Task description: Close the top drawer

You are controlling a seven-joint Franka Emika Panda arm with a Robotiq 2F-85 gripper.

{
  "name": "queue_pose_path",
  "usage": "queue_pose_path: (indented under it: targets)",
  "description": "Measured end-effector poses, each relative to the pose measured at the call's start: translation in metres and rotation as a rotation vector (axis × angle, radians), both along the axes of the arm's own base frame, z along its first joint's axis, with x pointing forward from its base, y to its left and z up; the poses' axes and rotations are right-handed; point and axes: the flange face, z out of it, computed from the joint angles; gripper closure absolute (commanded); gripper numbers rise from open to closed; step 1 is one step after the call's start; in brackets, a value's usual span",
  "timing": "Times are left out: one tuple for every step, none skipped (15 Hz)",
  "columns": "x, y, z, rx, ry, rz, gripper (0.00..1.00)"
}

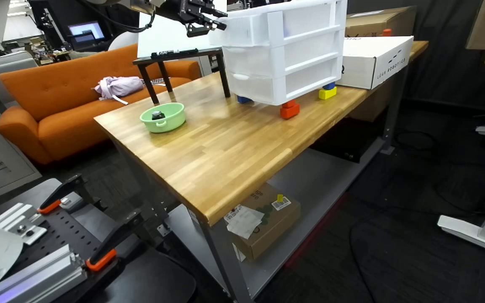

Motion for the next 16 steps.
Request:
queue_pose_path:
  targets:
    - [0.002,-0.001,-0.001,0.002,0.001,-0.001,0.93]
    - [0.005,-0.002,-0.002,0.004,0.001,-0.003,0.93]
    - [0.007,-0.003,-0.002,0.006,0.001,-0.004,0.93]
    - [0.009,-0.004,-0.001,0.009,-0.001,-0.005,0.93]
    - [0.011,-0.006,0.000,0.013,-0.004,-0.006,0.93]
    - [0.014,-0.007,0.001,0.016,-0.007,-0.007,0.93]
    - [0.017,-0.008,0.001,0.019,-0.009,-0.008,0.93]
    - [0.020,-0.009,0.001,0.021,-0.010,-0.010,0.93]
    - [0.022,-0.011,0.001,0.022,-0.011,-0.011,0.93]
    - [0.025,-0.012,0.000,0.024,-0.011,-0.013,0.93]
    - [0.027,-0.013,-0.002,0.025,-0.010,-0.014,0.93]
    - [0.029,-0.014,-0.003,0.026,-0.010,-0.016,0.93]
    - [0.031,-0.015,-0.004,0.027,-0.010,-0.018,0.93]
    - [0.033,-0.016,-0.004,0.028,-0.010,-0.020,0.93]
    - [0.036,-0.017,-0.005,0.028,-0.010,-0.021,0.93]
    - [0.037,-0.017,-0.006,0.029,-0.011,-0.022,0.93]
